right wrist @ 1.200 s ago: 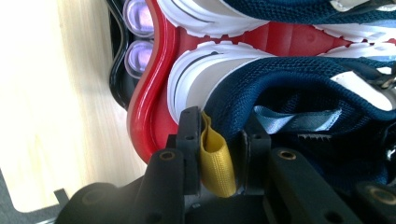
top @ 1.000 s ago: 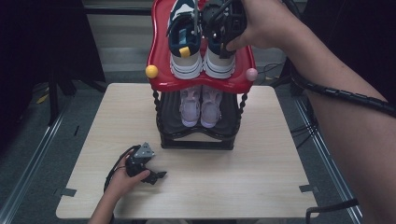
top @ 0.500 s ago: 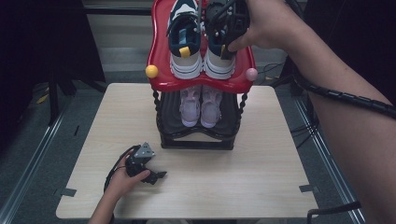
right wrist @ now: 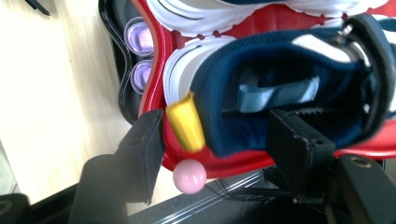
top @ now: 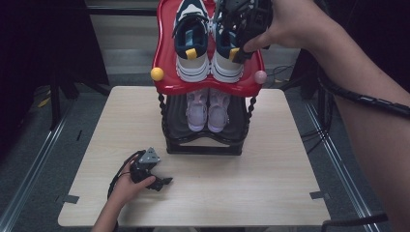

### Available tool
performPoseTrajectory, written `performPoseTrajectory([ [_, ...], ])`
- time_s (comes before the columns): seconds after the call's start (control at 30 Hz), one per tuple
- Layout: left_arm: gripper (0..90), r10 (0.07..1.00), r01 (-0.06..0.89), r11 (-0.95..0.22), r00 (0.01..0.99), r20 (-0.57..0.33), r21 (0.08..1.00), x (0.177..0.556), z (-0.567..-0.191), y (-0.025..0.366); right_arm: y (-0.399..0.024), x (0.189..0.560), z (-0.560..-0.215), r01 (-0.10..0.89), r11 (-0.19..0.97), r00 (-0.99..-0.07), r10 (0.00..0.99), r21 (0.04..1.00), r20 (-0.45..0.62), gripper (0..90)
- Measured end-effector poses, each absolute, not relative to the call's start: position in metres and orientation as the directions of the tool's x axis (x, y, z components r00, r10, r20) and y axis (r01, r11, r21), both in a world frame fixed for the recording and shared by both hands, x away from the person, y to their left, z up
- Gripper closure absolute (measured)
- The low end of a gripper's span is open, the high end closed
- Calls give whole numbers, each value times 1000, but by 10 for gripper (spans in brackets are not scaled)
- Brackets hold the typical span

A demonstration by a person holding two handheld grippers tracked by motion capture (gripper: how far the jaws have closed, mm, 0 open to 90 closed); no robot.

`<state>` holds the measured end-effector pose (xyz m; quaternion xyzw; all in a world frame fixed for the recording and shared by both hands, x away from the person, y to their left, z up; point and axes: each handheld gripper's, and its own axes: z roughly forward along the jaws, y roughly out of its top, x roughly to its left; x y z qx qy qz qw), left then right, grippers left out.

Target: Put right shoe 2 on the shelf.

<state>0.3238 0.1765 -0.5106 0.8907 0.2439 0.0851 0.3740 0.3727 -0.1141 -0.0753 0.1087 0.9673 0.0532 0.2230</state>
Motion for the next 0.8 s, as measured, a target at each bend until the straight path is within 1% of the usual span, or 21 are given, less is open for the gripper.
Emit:
performPoseTrajectory([
  [0.2, 24, 499, 371, -601, 866, -31, 708, 324, -511, 176, -128, 366, -70, 204, 960, -869, 268, 191, -416, 326],
  [0.37, 24, 493, 366, -609, 870, -26, 704, 324, -510, 177, -134, 362, -72, 220, 958, -870, 278, 184, -407, 313],
  [0.73, 17, 495, 371, -607, 868, -31, 703, 325, -510, 176, -150, 353, -74, 234, 946, -869, 307, 224, -387, 281],
  [0.8, 17, 494, 370, -608, 869, -30, 702, 325, -510, 176, -153, 352, -76, 238, 946, -872, 307, 220, -381, 276],
])
